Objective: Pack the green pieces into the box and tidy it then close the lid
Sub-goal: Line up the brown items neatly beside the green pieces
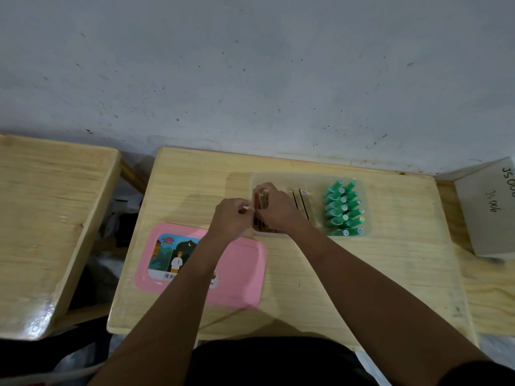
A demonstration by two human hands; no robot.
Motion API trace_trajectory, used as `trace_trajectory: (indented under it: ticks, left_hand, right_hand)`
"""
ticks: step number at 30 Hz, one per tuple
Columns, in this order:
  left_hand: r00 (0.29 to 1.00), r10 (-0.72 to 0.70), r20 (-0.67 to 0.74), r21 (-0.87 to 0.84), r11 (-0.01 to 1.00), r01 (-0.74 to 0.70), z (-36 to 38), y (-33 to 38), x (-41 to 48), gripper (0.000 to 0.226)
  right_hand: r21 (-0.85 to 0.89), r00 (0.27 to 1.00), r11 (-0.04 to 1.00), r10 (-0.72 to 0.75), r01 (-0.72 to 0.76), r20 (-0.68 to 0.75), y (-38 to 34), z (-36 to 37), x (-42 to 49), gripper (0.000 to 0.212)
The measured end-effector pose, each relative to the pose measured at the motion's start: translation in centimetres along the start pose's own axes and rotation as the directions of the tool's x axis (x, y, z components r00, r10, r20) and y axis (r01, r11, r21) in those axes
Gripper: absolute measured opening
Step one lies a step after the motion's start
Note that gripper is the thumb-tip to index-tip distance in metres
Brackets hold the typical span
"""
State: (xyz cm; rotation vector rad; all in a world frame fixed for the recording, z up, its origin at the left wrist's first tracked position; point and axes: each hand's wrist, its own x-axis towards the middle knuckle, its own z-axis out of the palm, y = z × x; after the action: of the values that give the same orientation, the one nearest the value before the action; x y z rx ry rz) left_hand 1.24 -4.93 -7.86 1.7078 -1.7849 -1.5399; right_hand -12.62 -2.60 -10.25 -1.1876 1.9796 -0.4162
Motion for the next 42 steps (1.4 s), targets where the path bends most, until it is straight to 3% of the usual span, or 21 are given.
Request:
trace_trajectory:
  ticks: [7, 13, 17, 26, 30, 36, 42]
  left_hand:
    - [1.0, -0.002, 0.002, 0.029, 1.0, 0.002, 0.0, -0.2, 0.2, 0.034]
    - [1.0, -0.001, -0.004, 0.021, 1.0, 0.001, 0.1, -0.3, 0.2, 0.033]
    - [1.0, 0.002, -0.006, 0.028, 1.0, -0.001, 0.1, -0.1, 0.1, 0.035]
    - [1.0, -0.004, -0.006, 0.033, 0.999, 0.004, 0.0, 0.0, 0.1, 0.035]
    - [1.0, -0.003, -0.013, 0.024, 1.0, 0.004, 0.1, 0.0, 0.1, 0.035]
    - [1.0, 0.009, -0.002, 0.013, 1.0, -0.009, 0.0, -0.1, 0.1, 0.032]
    - [1.0, 0.031, -0.002, 0.026, 0.999, -0.031, -0.1, 0.0, -0.1, 0.033]
  right_hand:
    - [0.143, 0.996, 0.989, 0.038, -0.025, -0.085, 0.1, -0.5, 0.0, 0.016]
    - [0.075, 0.993, 0.997, -0.024, 0.032, -0.115, 0.6, -0.3, -0.6, 0.026]
    - [-0.019, 0.987, 0.994, -0.113, 0.111, -0.111, 0.7, 0.5, -0.9, 0.02]
    - [0.103, 0.996, 0.994, -0.02, 0.029, -0.083, 0.2, 1.0, -0.4, 0.036]
    - [0.1, 0.997, 0.995, -0.014, 0.021, -0.076, 0.5, 0.8, -0.3, 0.031]
    - [-0.04, 0.997, 0.996, -0.08, 0.079, -0.016, 0.6, -0.3, -0.6, 0.028]
    - [-0.221, 0.975, 0.973, 0.013, -0.064, -0.224, 1.1, -1.3, -1.6, 0.023]
